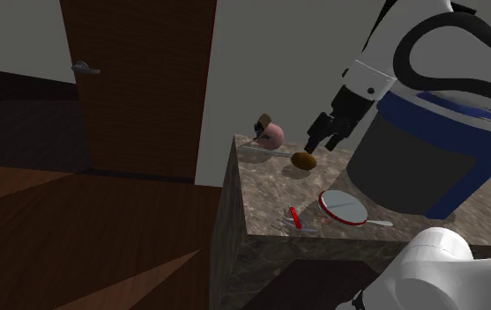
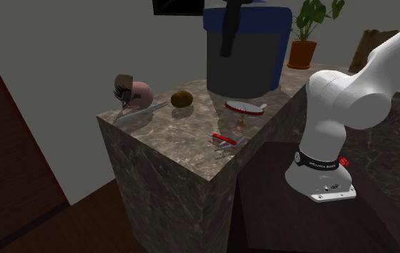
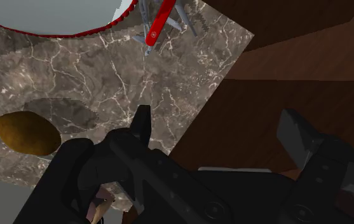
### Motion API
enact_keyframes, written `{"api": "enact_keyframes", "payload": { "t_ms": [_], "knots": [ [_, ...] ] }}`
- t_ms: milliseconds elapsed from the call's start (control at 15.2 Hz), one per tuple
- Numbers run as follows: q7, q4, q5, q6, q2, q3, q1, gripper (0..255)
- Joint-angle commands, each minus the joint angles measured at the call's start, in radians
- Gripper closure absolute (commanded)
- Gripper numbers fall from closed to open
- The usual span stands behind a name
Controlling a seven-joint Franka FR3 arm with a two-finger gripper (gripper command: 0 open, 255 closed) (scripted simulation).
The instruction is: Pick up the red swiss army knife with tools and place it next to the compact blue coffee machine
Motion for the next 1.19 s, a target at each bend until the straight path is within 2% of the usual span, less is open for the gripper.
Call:
{"api": "enact_keyframes", "payload": {
  "t_ms": [0, 594, 1122],
  "knots": [
    [0.000, 0.000, 0.000, 0.000, 0.000, 0.000, 0.000, 0],
    [0.119, -0.263, -0.018, 0.239, 0.029, 0.044, -0.072, 0],
    [0.235, -0.446, -0.036, 0.488, 0.144, 0.085, -0.142, 0]
  ]
}}
